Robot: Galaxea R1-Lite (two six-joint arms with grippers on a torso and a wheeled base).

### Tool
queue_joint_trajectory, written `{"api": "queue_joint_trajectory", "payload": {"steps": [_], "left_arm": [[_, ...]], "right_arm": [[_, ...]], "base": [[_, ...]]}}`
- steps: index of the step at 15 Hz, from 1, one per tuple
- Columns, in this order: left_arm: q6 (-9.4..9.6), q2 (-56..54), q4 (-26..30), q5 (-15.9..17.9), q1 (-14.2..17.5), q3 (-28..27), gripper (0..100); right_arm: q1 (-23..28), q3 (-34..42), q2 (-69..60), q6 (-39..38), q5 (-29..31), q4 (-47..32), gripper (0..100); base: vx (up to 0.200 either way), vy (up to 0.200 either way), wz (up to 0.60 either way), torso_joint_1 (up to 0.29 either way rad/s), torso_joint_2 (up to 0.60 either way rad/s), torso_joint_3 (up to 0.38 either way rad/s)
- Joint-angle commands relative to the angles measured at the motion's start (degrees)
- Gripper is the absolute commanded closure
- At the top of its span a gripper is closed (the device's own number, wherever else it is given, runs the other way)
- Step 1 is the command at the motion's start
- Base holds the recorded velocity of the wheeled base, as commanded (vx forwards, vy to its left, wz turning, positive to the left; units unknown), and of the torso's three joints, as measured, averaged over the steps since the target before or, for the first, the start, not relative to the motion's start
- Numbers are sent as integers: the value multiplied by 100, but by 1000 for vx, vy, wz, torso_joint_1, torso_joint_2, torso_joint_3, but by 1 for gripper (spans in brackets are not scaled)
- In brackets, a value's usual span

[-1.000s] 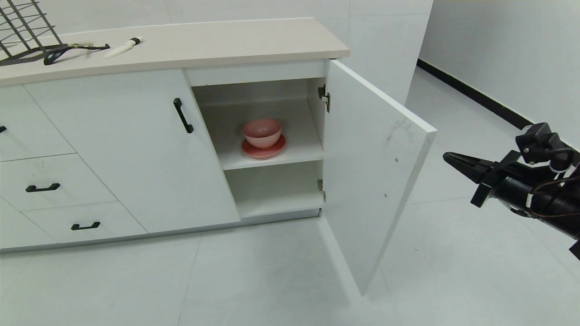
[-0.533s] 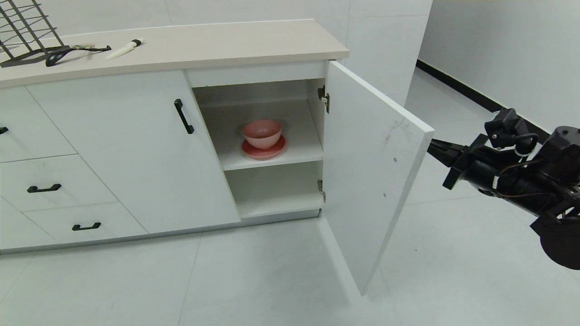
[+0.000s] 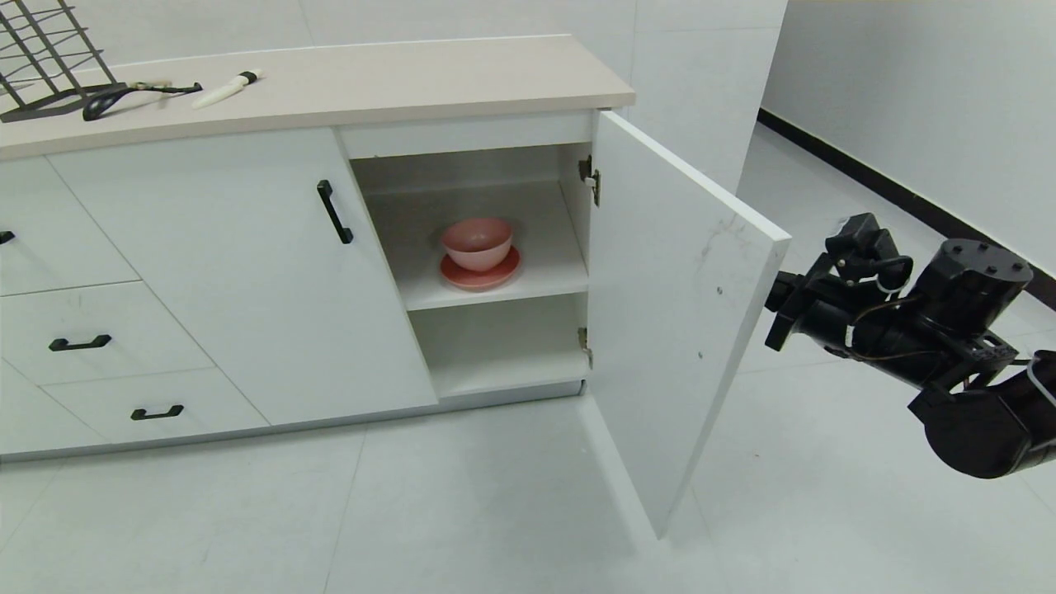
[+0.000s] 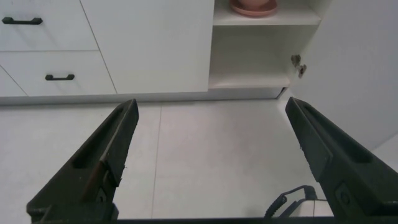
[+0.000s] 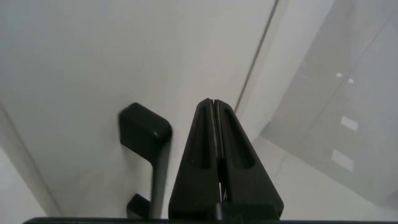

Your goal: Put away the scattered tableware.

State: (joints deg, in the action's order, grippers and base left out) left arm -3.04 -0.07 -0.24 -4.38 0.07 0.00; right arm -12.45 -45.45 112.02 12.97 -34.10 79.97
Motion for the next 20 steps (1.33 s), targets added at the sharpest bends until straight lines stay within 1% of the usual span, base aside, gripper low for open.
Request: {"api": "queue_joint_trajectory", "payload": {"steps": [1,5,8,12,15,20], "left_arm": [[-4,7,-2,-2,1,0,0],[-4,7,-2,-2,1,0,0],[-4,7,-2,-2,1,0,0],[-4,7,-2,-2,1,0,0],[-4,7,-2,-2,1,0,0],[-4,7,-2,-2,1,0,0]], "right_arm": [[-258,-78,110,4,-18,1,100],[-548,-166,171,-5,-9,-8,100],[-645,-184,189,-5,-9,1,100],[-1111,-228,259,-14,-9,1,100],[-1374,-448,417,-31,8,-8,100],[-1629,-773,681,-40,17,1,100]], "base": [[0,0,0,0,0,0],[0,0,0,0,0,0],[0,0,0,0,0,0],[0,0,0,0,0,0],[0,0,0,0,0,0],[0,0,0,0,0,0]]}}
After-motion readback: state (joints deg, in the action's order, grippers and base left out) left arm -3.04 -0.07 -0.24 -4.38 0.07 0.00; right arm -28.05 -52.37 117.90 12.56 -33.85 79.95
